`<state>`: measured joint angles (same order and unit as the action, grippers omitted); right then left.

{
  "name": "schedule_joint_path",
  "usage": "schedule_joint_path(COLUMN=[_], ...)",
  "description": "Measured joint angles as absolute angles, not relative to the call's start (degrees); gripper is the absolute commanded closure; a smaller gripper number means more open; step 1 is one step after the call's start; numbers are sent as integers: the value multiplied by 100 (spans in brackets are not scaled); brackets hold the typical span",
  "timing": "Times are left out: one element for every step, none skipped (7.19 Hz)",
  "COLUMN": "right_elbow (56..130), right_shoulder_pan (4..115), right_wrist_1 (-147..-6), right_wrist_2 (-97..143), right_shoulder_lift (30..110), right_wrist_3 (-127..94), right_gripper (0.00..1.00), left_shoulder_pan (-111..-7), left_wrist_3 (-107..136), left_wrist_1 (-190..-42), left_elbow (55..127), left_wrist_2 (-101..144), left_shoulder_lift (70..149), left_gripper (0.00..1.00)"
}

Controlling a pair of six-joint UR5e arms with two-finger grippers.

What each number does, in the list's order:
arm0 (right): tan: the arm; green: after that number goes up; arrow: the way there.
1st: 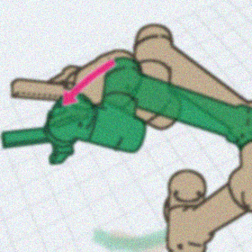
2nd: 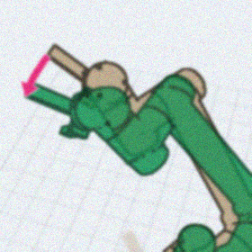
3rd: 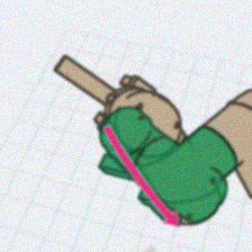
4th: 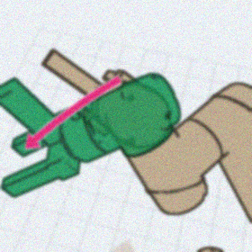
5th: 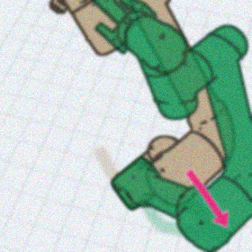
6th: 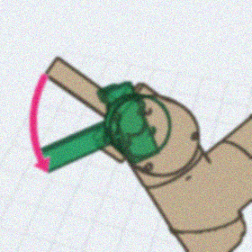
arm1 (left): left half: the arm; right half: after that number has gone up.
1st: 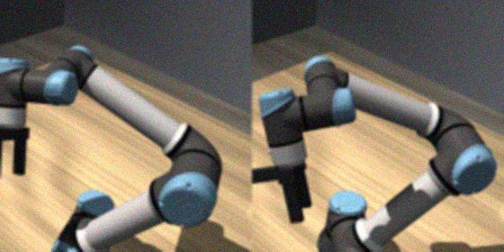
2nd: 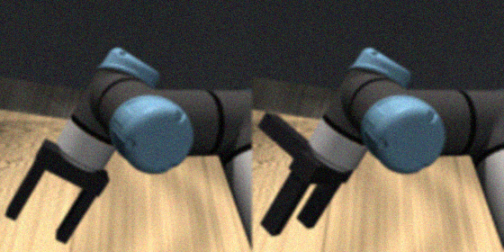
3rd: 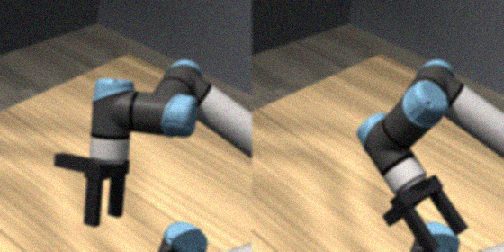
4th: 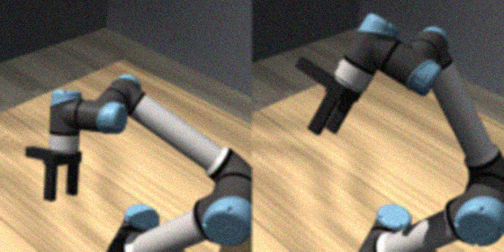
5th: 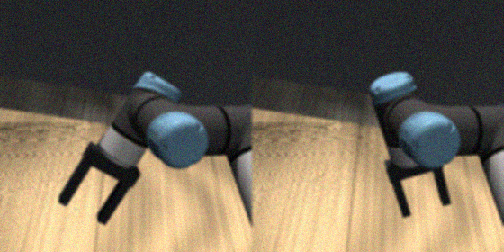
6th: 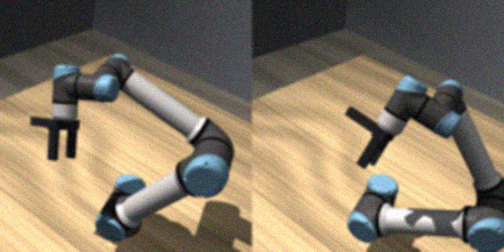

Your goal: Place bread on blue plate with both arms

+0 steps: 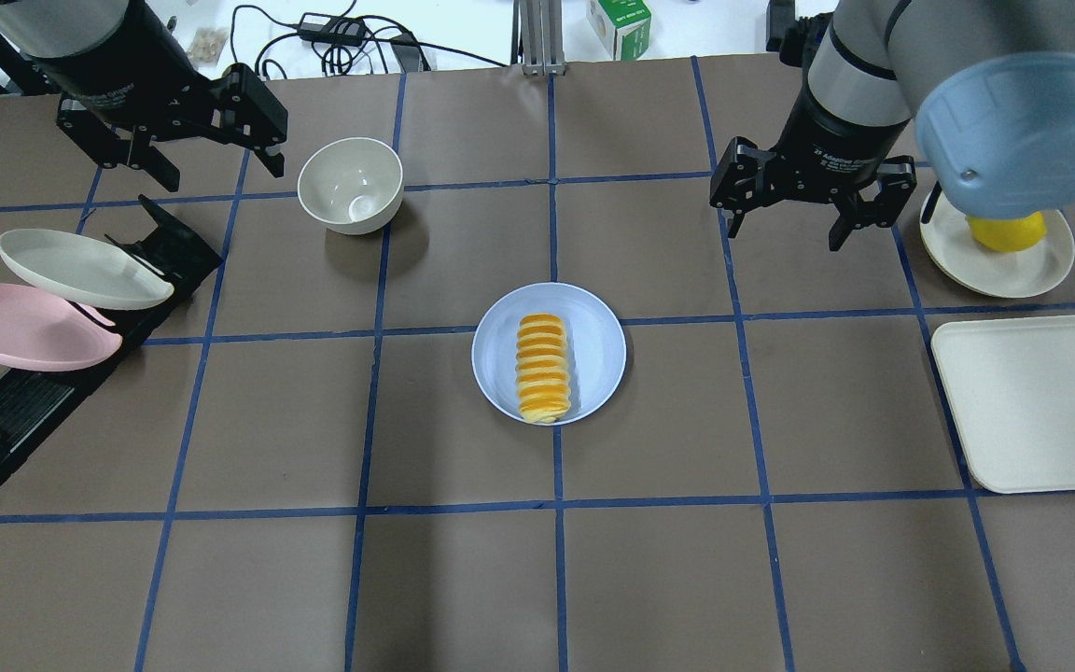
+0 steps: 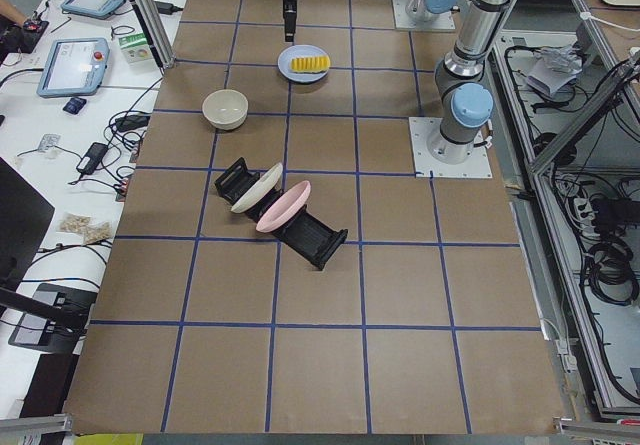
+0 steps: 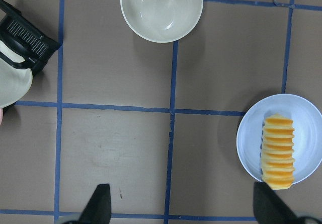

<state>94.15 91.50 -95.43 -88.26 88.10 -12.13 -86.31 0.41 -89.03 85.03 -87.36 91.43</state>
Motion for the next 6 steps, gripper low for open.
schedule_joint_path(right_elbow=[9419,9421,9421,9422,9421,9419], right_shoulder_pan=[9153,9152,9147,9140,9136,9134], right_wrist_1=[-9519,-9488,-9474,-9471,-9471,-9470], right_wrist_2=[-8895,-8919,-8920,-8905,-8889,-8881], right_shoulder_lift=[8873,8925,8963,9001,9029,9050], right_wrist_3=[-1208,-1207,-1211,-1212,-1213,-1213], right_gripper=[0,0,0,0,0,0], left_shoulder_pan=[-8631,-8631,-8631,-8633,-8639,-8647], left_wrist_3=[43,44,42,36,30,28], left_wrist_1=[-8903,-8909,-8925,-8942,-8958,-8967], left_elbow=[8523,8536,8535,8531,8534,8544], left_wrist_2=[-8736,-8748,-8774,-8789,-8797,-8800], left_shoulder_lift=[9127,9112,9096,9084,9068,9049], left_gripper=[0,0,0,0,0,0])
